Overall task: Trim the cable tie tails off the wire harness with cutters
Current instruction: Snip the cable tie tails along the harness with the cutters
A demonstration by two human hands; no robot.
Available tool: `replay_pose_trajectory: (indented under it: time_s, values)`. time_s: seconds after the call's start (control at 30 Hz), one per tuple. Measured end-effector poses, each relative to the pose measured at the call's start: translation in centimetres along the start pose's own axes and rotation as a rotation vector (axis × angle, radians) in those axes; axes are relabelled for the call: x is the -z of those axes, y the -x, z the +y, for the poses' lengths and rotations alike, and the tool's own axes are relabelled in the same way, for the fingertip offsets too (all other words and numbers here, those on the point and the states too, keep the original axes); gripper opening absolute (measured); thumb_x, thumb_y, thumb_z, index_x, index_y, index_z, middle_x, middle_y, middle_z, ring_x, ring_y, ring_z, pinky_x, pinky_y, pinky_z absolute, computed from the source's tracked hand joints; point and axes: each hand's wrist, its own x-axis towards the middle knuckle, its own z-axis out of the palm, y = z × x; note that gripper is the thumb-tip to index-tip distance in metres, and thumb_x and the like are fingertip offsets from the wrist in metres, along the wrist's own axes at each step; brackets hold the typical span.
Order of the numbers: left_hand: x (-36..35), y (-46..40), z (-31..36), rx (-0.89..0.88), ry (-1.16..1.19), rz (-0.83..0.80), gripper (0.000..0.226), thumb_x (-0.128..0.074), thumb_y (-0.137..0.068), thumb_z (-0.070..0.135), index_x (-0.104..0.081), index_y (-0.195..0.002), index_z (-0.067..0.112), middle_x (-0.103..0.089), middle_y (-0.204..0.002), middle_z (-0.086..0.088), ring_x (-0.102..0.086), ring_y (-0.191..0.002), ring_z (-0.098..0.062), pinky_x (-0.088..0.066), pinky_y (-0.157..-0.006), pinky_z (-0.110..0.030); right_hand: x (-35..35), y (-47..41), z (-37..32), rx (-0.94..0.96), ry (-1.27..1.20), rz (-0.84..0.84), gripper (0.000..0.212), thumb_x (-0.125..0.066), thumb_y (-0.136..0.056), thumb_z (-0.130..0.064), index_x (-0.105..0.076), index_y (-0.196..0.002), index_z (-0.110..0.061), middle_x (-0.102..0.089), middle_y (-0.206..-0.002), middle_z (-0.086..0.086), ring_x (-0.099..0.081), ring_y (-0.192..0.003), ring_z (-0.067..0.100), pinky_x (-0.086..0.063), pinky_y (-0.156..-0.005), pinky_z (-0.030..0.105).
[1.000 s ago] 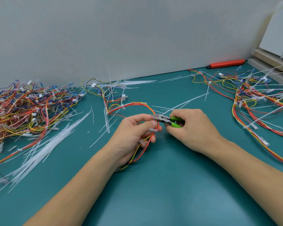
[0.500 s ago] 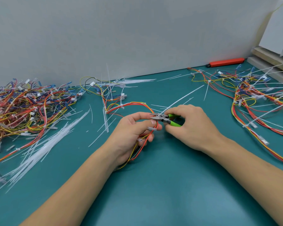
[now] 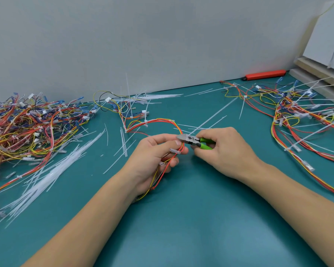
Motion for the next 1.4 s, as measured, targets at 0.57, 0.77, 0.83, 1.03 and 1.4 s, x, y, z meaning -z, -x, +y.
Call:
replay_pose_trajectory:
  time_s: [0.57,0.77,0.83,1.03,1.4]
  values:
    - [0.14,-0.15,0.0,0.016,0.022,-0.005,0.011,-0.064,-0.093,0.008,-0.072,-0.1,0.008,-0.073,-0.083,-0.013,-0.044,-0.043,-0.011,-0.025,-0.041,-0.016,0.03,-0.1,-0.09,0.073,-0.024,0.023,0.025,-0.061,-0.076,-0.034,-0.076,-0.096,-0.031,-0.067,-0.081,-0.01,-0.06,-0.083,0.013,-0.052,-0.075,0.036]
    - [0.12,-0.15,-0.07,0.011,0.02,-0.005,0.013,-0.064,-0.094,0.009,-0.069,-0.105,0.006,-0.072,-0.082,-0.012,-0.044,-0.043,-0.011,-0.023,-0.043,-0.017,0.0,-0.08,-0.01,0.054,-0.032,0.008,0.019,-0.059,-0.076,-0.037,-0.071,-0.085,-0.026,-0.063,-0.073,-0.004,-0.056,-0.071,0.016,-0.052,-0.068,0.04]
    - [0.11,-0.14,-0.07,0.011,0.02,-0.003,0.012,-0.065,-0.093,0.01,-0.069,-0.104,0.007,-0.073,-0.082,-0.012,-0.044,-0.043,-0.011,-0.024,-0.043,-0.017,-0.01,-0.09,0.07,0.033,-0.015,-0.001,0.017,-0.057,-0.078,-0.038,-0.065,-0.078,-0.023,-0.055,-0.065,-0.001,-0.049,-0.064,0.019,-0.05,-0.061,0.044]
    - [-0.01,-0.12,-0.02,0.013,0.018,0.0,0.011,-0.067,-0.092,0.011,-0.072,-0.101,0.009,-0.073,-0.083,-0.013,-0.044,-0.043,-0.011,-0.026,-0.042,-0.016,0.02,-0.07,0.02,0.026,0.04,-0.011,0.016,-0.061,-0.084,-0.034,-0.063,-0.078,-0.019,-0.052,-0.063,0.003,-0.047,-0.064,0.024,-0.049,-0.06,0.046]
    - [0.16,-0.18,-0.13,0.014,0.03,-0.01,0.012,-0.065,-0.093,0.009,-0.077,-0.095,0.013,-0.072,-0.084,-0.014,-0.044,-0.043,-0.011,-0.028,-0.04,-0.016,0.18,-0.01,-0.43,0.08,0.002,0.021,0.023,-0.058,-0.076,-0.035,-0.075,-0.091,-0.031,-0.066,-0.078,-0.008,-0.059,-0.081,0.016,-0.053,-0.078,0.039]
